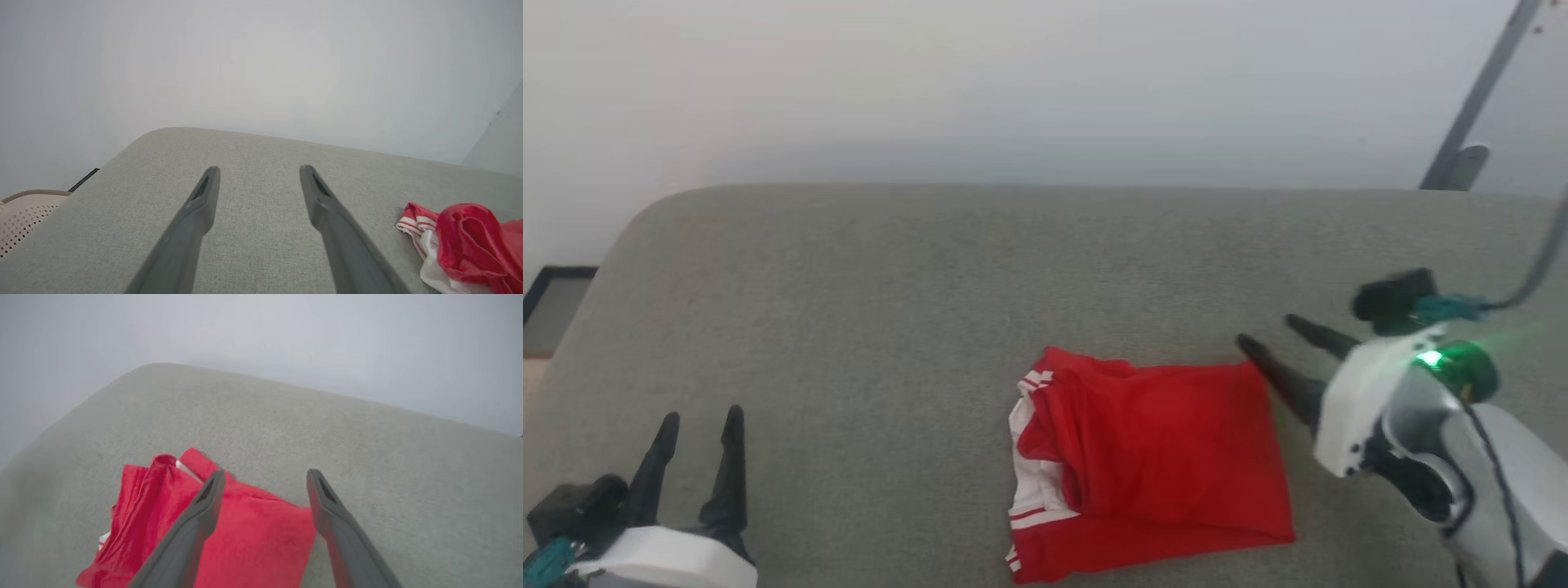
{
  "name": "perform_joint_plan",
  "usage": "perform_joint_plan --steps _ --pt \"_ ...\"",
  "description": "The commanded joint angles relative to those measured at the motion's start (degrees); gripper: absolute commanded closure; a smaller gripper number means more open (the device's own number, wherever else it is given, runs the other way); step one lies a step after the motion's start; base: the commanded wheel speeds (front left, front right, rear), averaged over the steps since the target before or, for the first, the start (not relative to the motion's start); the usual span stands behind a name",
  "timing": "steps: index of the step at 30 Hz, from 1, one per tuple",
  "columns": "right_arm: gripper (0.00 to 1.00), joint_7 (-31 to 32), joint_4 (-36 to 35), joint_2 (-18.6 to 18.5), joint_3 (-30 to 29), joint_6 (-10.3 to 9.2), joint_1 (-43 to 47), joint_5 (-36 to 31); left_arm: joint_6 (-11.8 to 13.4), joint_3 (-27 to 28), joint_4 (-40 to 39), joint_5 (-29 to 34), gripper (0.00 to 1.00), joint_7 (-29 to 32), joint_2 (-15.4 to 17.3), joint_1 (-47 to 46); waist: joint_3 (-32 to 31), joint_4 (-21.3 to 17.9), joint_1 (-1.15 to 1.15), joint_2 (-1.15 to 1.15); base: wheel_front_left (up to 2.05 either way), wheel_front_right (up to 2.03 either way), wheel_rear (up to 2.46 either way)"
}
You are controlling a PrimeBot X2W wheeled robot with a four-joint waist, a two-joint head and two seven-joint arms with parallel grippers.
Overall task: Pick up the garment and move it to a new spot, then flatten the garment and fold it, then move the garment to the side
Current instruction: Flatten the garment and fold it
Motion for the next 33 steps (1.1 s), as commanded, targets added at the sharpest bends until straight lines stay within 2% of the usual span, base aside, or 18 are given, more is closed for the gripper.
perform_joint_plan --steps 1,12,17,23,33 --pt "0.00 -2.82 -1.28 -0.77 -0.95 -0.01 1.41 -1.33 0.15 0.38 -0.23 0.13 0.00 -0.40 0.21 1.00 -0.69 -1.50 0.00 0.00 0.00 0.00 0.00" --pt "0.00 -17.38 -2.20 -3.49 -9.62 -0.02 9.30 -7.28 0.29 2.26 -1.05 0.38 0.00 -0.37 0.11 3.45 -1.47 -5.34 0.00 0.00 0.00 0.00 0.00" --pt "0.00 -22.78 -0.99 -2.38 -13.09 -0.02 13.40 -9.48 -0.07 3.28 -1.04 0.36 0.00 -0.39 -0.14 4.31 -1.92 -6.21 0.00 0.00 0.00 0.00 0.00" --pt "0.00 -26.67 0.04 -0.02 -17.43 -0.02 18.63 -12.36 -0.75 5.48 -1.16 0.64 0.00 -0.41 -0.91 5.13 -2.69 -6.61 0.00 0.00 0.00 0.00 0.00" --pt "0.00 -28.05 -1.60 2.72 -22.12 -0.02 22.77 -15.54 -1.89 7.01 -0.84 1.43 0.00 -0.41 -2.19 5.91 -3.20 -6.45 0.00 0.00 0.00 0.00 0.00"
